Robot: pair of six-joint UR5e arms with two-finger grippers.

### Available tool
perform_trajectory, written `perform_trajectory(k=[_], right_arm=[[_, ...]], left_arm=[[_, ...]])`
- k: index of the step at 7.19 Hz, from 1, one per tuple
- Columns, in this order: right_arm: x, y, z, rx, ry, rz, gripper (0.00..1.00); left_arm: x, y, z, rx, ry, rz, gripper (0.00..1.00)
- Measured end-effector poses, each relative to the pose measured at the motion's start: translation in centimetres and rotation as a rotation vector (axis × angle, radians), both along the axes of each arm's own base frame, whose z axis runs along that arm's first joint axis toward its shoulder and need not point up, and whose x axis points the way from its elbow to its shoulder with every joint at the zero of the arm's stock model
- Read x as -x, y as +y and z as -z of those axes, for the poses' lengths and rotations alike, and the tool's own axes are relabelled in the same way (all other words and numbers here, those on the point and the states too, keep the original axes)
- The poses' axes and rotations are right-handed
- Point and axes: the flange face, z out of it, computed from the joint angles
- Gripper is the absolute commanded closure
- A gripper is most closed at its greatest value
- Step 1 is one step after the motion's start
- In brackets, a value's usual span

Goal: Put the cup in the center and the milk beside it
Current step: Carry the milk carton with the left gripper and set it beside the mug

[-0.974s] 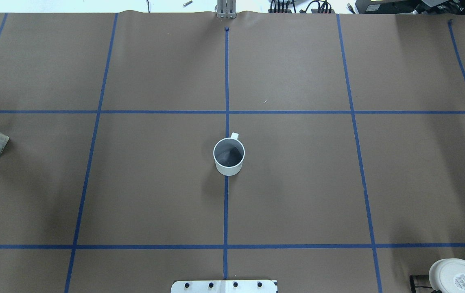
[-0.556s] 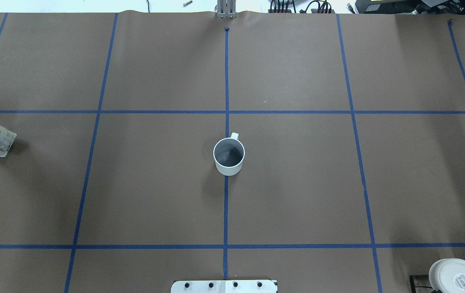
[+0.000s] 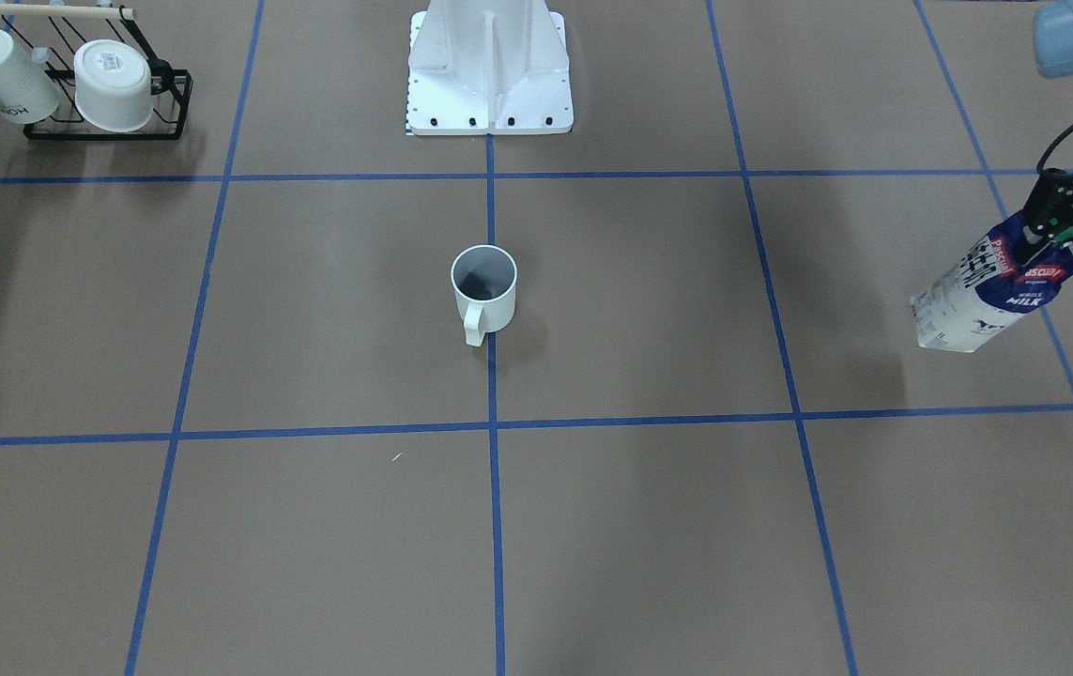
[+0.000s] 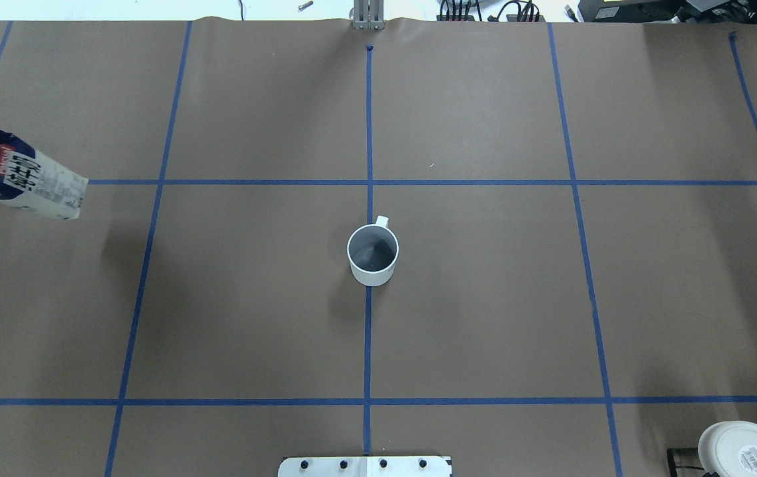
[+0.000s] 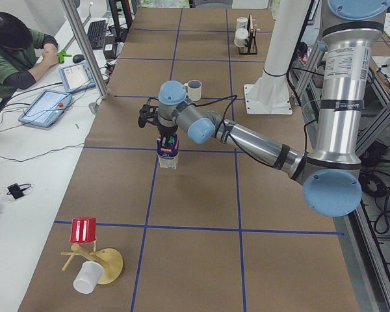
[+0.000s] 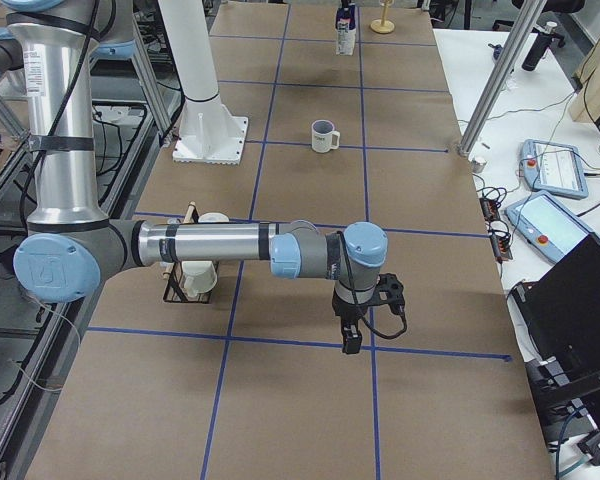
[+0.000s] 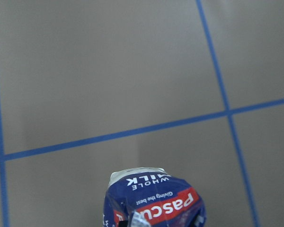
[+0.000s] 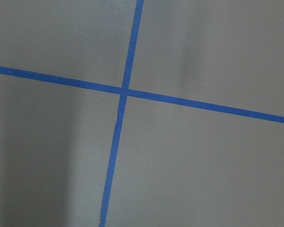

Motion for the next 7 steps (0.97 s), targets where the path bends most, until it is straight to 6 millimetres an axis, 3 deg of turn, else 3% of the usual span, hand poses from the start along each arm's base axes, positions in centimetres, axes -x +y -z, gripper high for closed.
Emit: perform_trajectory(k=[2, 4, 5, 7], right_arm=[[0.0, 0.0, -0.3, 0.006, 0.001, 0.000, 0.00], [0.0, 0.1, -0.6, 0.013, 0.002, 0.000, 0.00], [0.0, 0.1, -0.9, 0.017, 0.003, 0.000, 0.00], [0.0, 0.2, -1.1, 0.021, 0.003, 0.001, 0.00]], left_arm=[[-10.1, -0.9, 8.4, 0.089, 0.037, 0.043, 1.00], [-20.8, 0.6, 18.3, 0.173, -0.009, 0.074, 1.00], [-24.7, 2.3, 21.9, 0.191, -0.029, 0.076, 1.00], [-30.6, 5.4, 25.4, 0.188, -0.048, 0.054, 1.00]])
